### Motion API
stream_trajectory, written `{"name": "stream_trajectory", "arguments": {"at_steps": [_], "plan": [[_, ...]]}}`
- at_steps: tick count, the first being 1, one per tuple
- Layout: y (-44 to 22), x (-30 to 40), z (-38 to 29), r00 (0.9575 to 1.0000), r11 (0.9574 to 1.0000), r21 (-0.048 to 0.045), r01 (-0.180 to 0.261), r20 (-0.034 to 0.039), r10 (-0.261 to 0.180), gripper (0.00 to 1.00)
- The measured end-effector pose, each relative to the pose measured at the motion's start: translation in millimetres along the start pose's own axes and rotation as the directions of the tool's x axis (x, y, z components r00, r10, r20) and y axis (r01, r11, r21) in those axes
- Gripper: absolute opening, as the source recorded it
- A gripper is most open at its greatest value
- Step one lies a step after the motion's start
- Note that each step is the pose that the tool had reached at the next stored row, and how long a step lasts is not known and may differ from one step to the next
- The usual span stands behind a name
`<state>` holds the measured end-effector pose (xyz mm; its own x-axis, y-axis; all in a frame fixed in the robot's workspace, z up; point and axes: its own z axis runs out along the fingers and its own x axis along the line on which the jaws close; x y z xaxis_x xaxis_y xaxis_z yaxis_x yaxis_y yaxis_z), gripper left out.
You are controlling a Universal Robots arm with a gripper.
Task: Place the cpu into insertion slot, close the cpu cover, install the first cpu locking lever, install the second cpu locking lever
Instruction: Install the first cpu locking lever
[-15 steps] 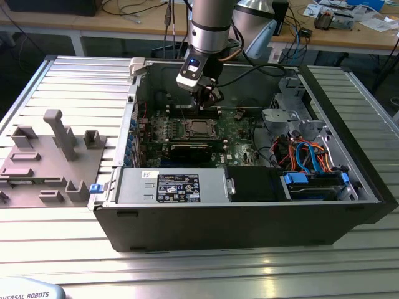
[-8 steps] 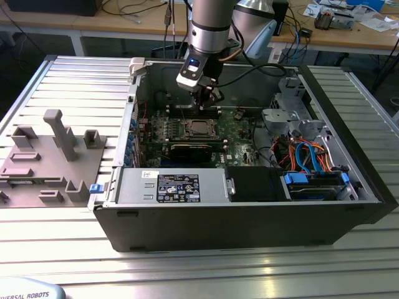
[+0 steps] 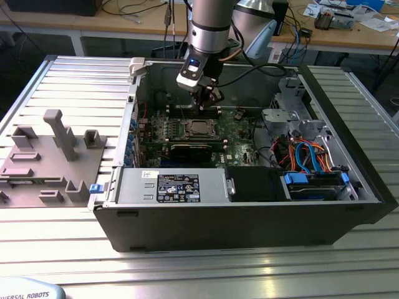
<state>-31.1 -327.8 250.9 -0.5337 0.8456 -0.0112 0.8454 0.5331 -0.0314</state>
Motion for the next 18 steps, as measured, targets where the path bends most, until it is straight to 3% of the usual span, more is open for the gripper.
{"name": "stream_trajectory", "arguments": {"at_steps": [18], "plan": [[0.0,0.0,0.0,0.9999,0.9999,-0.0002,0.011,0.0004,-0.011,0.11]]}}
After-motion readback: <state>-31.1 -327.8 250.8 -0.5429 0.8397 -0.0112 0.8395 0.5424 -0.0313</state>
